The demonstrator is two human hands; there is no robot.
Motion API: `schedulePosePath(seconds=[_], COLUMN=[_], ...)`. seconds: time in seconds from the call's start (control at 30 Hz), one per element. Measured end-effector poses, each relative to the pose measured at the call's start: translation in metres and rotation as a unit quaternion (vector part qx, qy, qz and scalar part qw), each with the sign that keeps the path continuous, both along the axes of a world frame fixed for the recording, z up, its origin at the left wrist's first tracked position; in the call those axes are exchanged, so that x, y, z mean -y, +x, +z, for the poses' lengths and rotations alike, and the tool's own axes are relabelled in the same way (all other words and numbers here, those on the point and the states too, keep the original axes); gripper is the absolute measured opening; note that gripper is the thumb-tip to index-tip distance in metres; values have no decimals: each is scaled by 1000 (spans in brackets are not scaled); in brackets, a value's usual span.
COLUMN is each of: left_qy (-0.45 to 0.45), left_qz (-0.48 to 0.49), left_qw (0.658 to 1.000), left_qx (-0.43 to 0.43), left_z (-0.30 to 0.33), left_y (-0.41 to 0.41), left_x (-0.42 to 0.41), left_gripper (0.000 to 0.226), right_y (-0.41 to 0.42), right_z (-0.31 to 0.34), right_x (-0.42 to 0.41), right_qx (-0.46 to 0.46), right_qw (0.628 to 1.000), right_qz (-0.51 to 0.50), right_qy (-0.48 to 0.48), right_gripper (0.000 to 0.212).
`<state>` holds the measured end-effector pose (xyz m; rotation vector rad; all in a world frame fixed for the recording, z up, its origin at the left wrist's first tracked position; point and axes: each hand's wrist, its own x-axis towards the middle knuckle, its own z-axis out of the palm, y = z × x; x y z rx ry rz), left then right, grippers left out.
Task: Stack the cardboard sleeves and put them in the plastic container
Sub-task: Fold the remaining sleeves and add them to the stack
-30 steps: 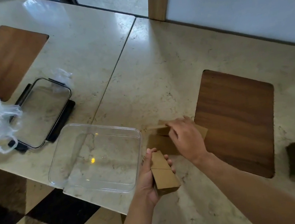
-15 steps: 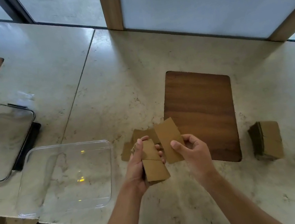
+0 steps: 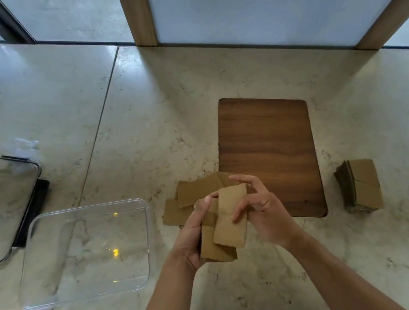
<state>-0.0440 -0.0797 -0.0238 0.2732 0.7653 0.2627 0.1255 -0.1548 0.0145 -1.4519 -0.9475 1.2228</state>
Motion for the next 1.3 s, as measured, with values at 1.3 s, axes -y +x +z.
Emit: schedulePosePath(seconds=[1.3], left_qy=[-58], left_qz=[247], left_qw=[966], left_qx=[54], left_z=[-30], left_y=[-35], left_x=[12], left_gripper=[71], right_y=[16], right_z=[-38], right_x=[-65], right_qx=[239], right_qw=[964], right_qz=[-24], right_qy=[-115], right_gripper=[21])
